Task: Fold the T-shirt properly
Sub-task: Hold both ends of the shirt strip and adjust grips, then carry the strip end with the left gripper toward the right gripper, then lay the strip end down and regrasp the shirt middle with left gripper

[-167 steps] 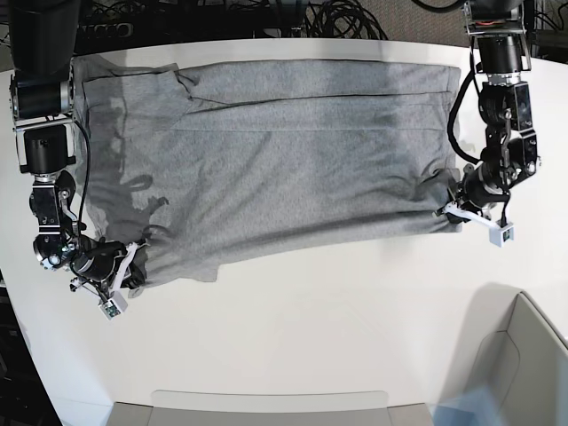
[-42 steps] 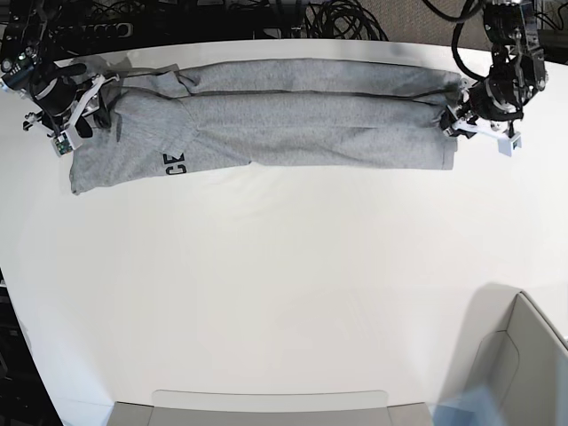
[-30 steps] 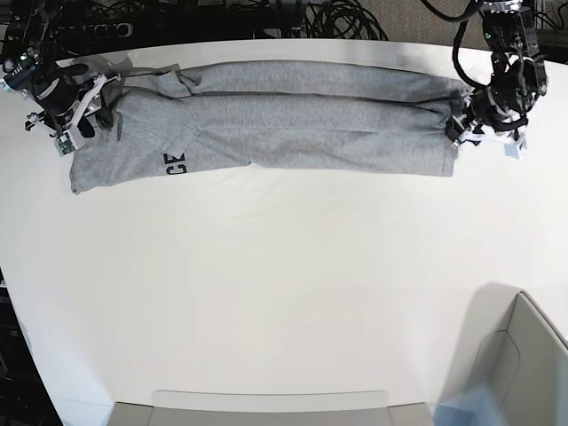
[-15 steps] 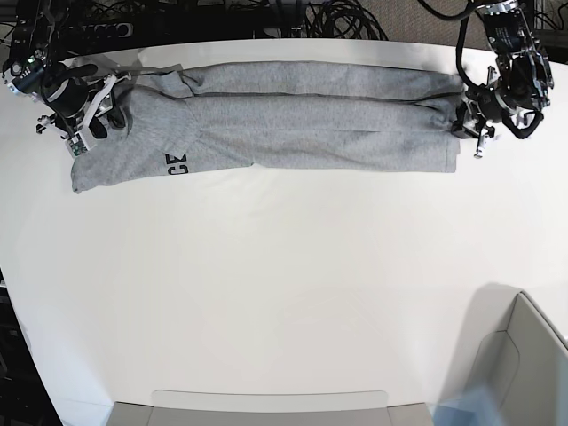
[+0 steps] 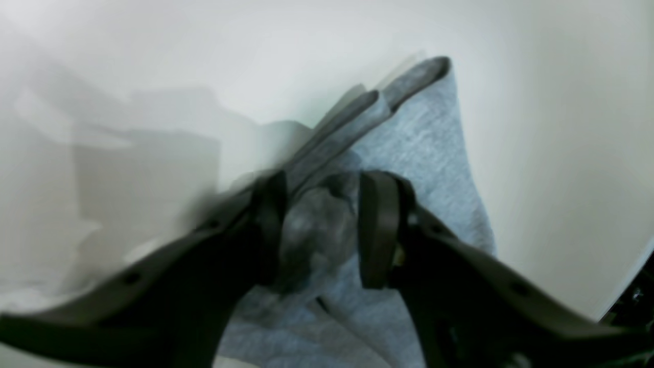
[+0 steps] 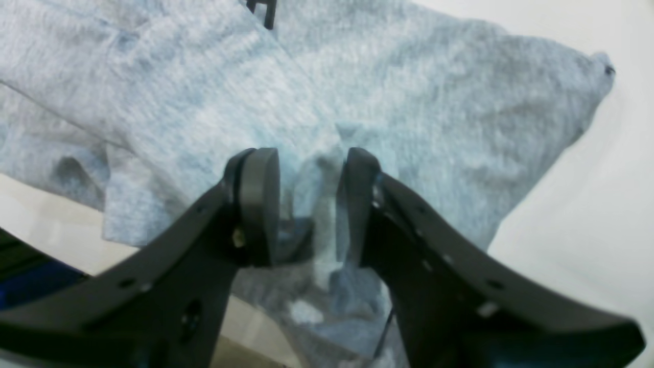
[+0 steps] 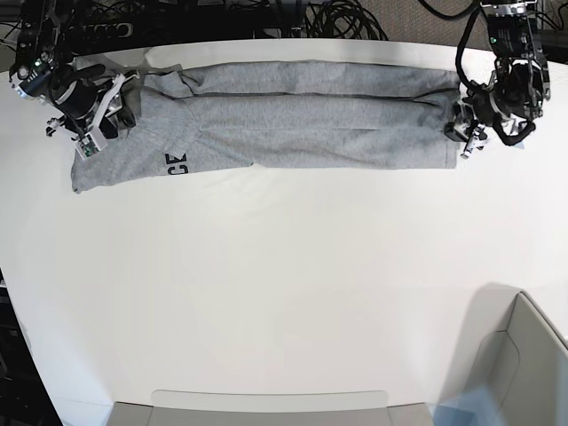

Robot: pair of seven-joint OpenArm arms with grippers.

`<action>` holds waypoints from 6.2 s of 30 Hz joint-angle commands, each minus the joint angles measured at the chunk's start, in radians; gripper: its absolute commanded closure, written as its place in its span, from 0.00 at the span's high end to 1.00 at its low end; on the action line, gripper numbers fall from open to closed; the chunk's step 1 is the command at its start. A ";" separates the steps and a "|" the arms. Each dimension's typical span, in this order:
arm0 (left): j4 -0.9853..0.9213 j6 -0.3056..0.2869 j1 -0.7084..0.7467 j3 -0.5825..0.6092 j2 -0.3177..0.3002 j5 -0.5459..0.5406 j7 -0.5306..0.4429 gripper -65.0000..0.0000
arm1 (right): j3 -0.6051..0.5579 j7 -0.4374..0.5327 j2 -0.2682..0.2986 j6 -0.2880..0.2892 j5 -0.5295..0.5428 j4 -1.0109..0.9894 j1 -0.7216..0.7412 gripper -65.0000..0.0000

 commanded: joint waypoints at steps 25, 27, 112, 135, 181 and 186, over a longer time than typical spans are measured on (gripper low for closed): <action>0.182 -0.094 0.061 0.031 -0.076 0.162 0.051 0.40 | 0.015 0.017 0.020 0.004 0.012 0.015 0.001 0.33; 0.182 -0.117 0.091 0.031 -0.076 0.160 0.051 0.40 | 0.014 0.017 0.032 0.004 0.012 0.015 0.001 0.33; 0.376 -0.615 0.032 0.230 0.264 0.344 0.048 0.00 | 0.011 0.023 0.017 0.004 0.012 0.015 0.034 0.33; 0.310 -0.545 -0.060 0.595 0.394 0.677 -0.058 0.00 | 0.009 0.023 0.015 0.004 0.012 0.014 0.034 0.33; 0.142 -0.345 -0.242 0.941 0.437 0.782 -0.176 0.00 | 0.131 0.025 -0.083 0.004 0.022 0.012 0.115 0.33; 0.161 -0.345 -0.241 0.939 0.429 0.782 -0.176 0.00 | 0.144 0.017 -0.068 0.031 0.193 -0.023 0.095 0.33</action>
